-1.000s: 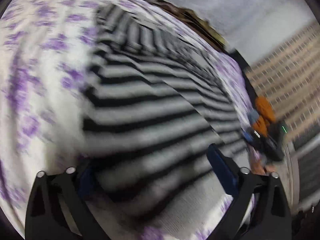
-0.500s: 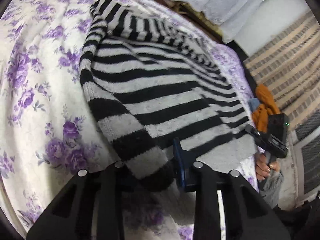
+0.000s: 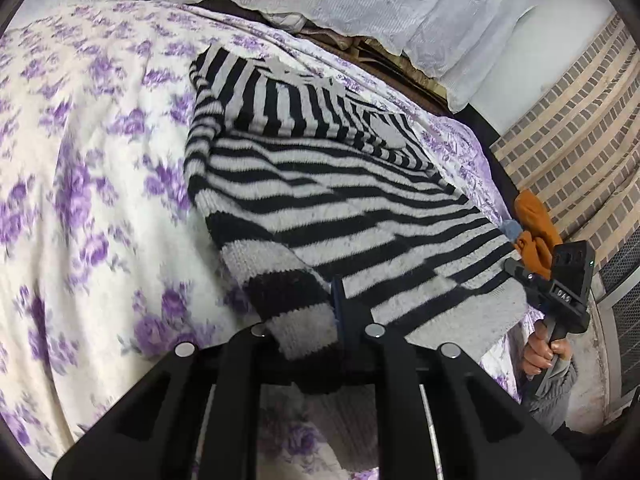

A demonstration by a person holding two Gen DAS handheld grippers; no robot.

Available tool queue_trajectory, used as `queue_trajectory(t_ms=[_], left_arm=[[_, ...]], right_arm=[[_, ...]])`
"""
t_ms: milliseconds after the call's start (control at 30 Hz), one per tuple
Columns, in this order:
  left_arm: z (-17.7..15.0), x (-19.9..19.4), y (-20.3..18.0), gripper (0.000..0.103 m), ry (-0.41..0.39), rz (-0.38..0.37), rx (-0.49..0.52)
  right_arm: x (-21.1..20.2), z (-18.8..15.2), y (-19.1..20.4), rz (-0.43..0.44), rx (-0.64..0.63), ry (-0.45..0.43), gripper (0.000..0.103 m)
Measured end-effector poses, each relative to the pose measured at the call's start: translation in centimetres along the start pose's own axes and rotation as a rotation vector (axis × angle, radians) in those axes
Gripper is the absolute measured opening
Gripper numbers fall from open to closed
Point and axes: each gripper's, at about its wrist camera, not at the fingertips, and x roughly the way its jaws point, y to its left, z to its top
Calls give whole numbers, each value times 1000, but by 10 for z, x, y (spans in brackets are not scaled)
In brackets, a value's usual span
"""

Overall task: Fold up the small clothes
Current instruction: 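Grasp the hem with the right gripper while the left gripper grasps the hem too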

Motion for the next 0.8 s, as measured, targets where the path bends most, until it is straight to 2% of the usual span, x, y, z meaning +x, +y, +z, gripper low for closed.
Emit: queue_trajectory(t_ms=[300, 567, 800], left_arm=[[30, -11, -15, 12, -68, 14, 42], [65, -19, -17, 12, -129, -4, 27], [97, -14, -21, 12, -149, 3, 31]], right_arm=[[4, 38, 27, 6, -61, -25, 14], [11, 75, 23, 27, -35, -49, 14], [26, 106, 21, 31, -32, -59, 14]])
